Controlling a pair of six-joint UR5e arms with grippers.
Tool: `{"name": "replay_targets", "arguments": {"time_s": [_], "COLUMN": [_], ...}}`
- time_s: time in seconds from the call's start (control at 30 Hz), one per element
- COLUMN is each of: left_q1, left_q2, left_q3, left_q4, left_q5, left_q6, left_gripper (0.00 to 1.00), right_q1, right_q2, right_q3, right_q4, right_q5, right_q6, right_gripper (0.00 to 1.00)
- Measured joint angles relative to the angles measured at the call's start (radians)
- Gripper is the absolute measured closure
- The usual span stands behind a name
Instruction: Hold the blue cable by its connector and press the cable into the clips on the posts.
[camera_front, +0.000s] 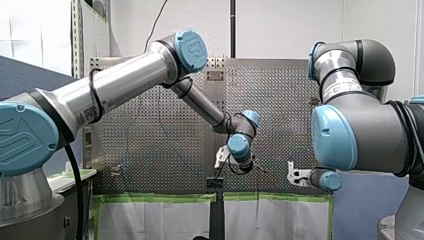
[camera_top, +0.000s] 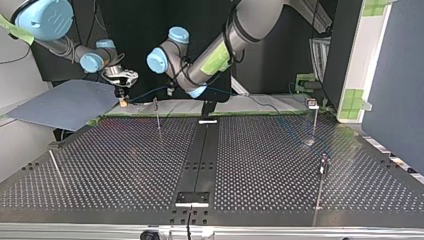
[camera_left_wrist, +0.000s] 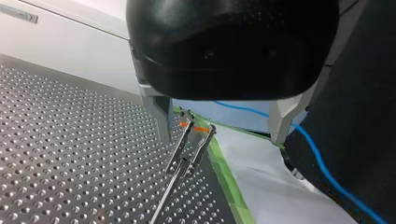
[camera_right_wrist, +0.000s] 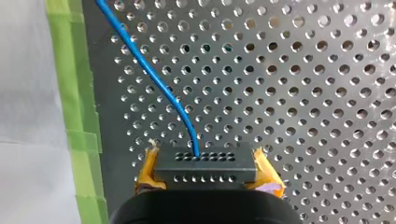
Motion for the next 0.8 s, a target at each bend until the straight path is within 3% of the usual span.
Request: {"name": "replay_targets", "arguments": {"time_s": [0.17, 0.43, 0.8], "left_q1": [0.002, 0.005, -0.009], "left_q2": [0.02, 0.022, 0.023], "left_q3": [-0.043, -0.065, 0.001], "left_q4": [-0.042, -0.106, -0.204], "left_q5": [0.02, 0.081, 0.178], "left_q6": [-0.017, -0.071, -0.163], "left_gripper": [0.0, 0.0, 0.0], "right_q1": [-0.007, -0.015, -0.017], "right_q2": [-0.008, -0.049, -0.055], "right_q3": [0.026, 0.059, 0.115], "right_q4": [-0.019, -0.054, -0.12], "right_q5": [-0.006, -0.017, -0.019], "right_q6": [0.003, 0.027, 0.042], "right_gripper": [1.0, 1.0, 1.0]}}
